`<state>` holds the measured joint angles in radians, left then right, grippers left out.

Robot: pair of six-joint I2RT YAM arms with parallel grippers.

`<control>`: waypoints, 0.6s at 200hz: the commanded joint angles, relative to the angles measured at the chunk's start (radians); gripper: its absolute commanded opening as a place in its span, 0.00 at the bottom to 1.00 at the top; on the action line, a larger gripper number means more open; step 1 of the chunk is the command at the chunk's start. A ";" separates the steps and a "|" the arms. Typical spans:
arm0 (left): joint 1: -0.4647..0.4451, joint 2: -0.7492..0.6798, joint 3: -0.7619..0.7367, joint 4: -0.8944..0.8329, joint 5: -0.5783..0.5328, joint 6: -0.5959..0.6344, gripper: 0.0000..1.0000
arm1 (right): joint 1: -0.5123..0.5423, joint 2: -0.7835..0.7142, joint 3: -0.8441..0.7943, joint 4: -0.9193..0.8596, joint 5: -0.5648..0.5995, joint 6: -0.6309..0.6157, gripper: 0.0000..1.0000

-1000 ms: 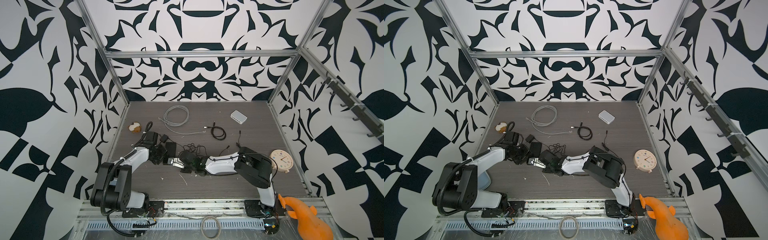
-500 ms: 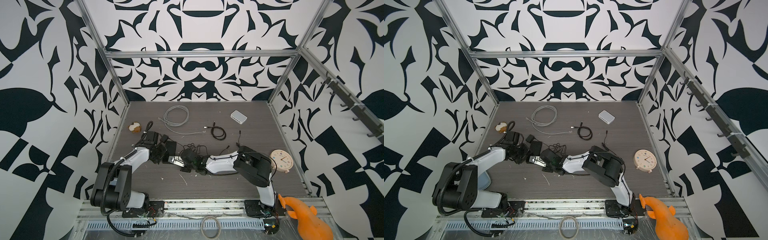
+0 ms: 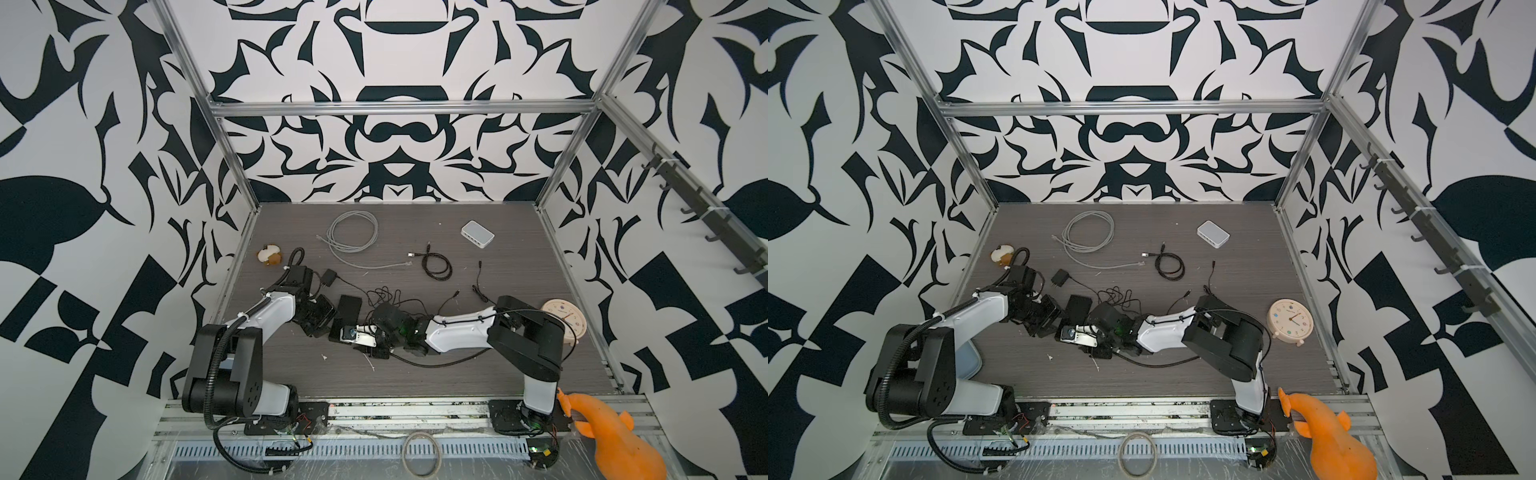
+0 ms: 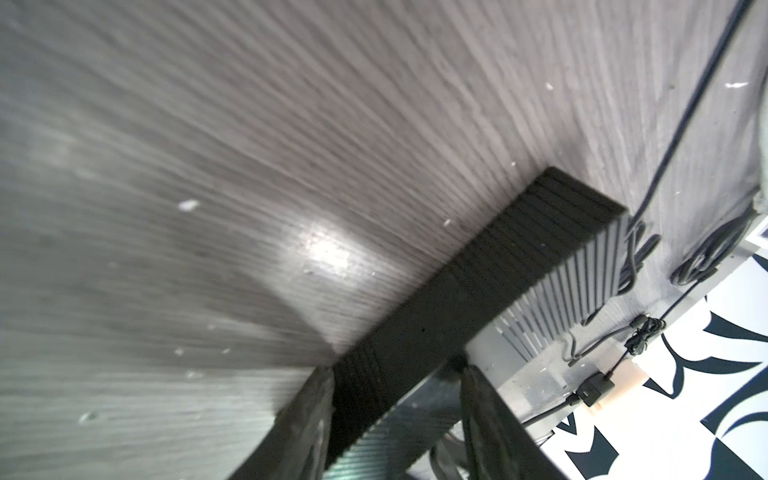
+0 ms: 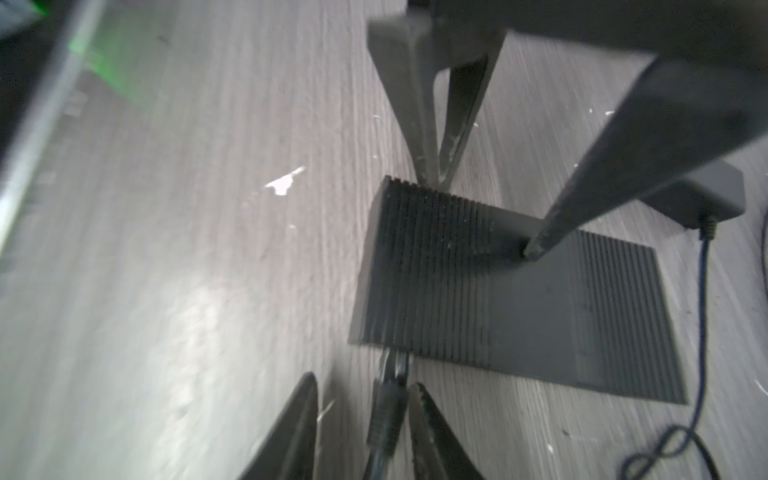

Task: Insert the plug into the switch port
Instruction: 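Push the black ethernet plug into the switch's end port with the right gripper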

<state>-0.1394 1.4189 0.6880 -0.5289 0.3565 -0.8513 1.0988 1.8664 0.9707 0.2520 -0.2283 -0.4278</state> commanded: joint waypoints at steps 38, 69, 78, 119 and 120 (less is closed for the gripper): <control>0.003 -0.004 0.028 -0.087 -0.013 0.018 0.53 | -0.028 -0.026 0.060 -0.224 -0.142 0.017 0.39; 0.003 -0.008 0.025 -0.082 -0.005 0.020 0.53 | -0.029 0.038 0.076 -0.158 -0.146 0.065 0.39; 0.004 -0.009 0.022 -0.082 -0.001 0.021 0.54 | -0.029 0.052 0.082 -0.144 -0.141 0.075 0.39; 0.003 -0.023 0.018 -0.090 0.000 0.026 0.53 | -0.028 0.062 0.081 -0.118 -0.109 0.096 0.38; 0.004 -0.023 0.018 -0.091 0.000 0.028 0.53 | -0.028 0.059 0.082 -0.120 -0.109 0.096 0.38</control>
<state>-0.1394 1.4151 0.6975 -0.5690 0.3595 -0.8333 1.0767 1.9377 1.0317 0.1337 -0.3626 -0.3626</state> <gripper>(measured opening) 0.534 0.383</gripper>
